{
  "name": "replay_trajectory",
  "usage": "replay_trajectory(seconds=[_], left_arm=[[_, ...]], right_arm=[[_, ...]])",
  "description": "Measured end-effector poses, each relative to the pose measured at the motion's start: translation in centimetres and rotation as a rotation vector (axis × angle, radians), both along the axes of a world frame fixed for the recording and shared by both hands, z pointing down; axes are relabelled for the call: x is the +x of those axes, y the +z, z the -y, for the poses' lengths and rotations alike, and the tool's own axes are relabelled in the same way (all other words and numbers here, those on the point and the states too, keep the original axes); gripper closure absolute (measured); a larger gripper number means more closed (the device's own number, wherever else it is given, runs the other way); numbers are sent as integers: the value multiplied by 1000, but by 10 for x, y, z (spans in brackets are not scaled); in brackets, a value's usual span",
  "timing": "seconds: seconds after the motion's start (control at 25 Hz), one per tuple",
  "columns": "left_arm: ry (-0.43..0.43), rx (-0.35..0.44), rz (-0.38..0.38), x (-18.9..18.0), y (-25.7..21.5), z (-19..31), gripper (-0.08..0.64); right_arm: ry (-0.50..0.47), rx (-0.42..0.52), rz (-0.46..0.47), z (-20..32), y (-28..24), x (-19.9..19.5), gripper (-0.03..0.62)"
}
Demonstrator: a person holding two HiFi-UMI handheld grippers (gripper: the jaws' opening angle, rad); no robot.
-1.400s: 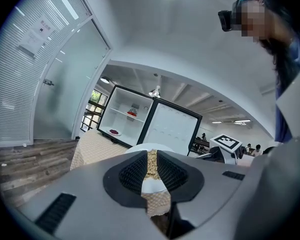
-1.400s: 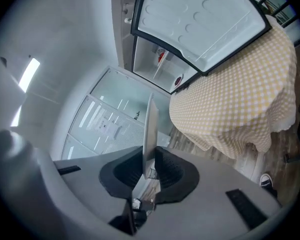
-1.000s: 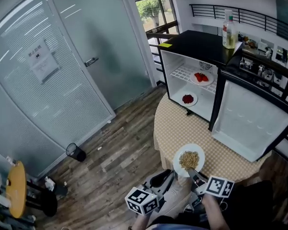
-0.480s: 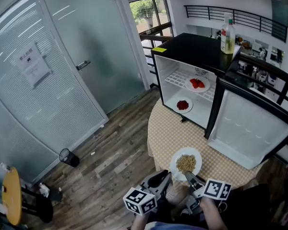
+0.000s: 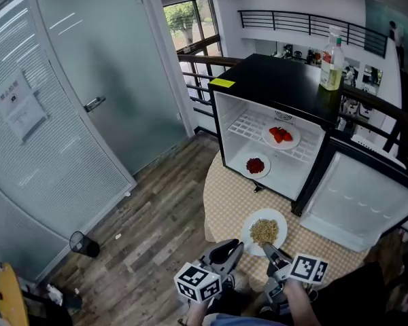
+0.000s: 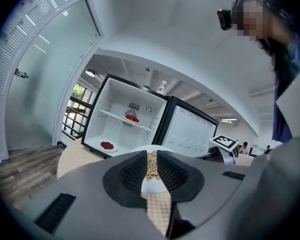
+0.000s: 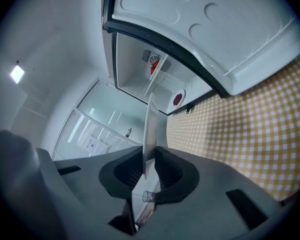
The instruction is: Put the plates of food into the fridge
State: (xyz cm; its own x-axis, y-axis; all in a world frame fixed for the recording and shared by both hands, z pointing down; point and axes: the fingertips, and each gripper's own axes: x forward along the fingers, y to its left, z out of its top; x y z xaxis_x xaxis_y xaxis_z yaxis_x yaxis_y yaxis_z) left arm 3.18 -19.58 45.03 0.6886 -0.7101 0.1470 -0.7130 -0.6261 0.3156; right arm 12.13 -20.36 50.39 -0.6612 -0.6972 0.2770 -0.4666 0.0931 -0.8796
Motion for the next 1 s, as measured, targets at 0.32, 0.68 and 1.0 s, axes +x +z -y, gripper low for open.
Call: replay_trajectory(seconds=[0.32,0.68,1.0], left_arm=[[88,24,-21,-32,-3,70,491],[181,29,-63,-47,-8,106,491],[253,49,-73,-49,-15,129,491]], right_arm=[[87,2,-20,51,-8,-27,531],[195,28,-32,99,-24,-35,531],[266,97,-9,155,-54,-33,531]])
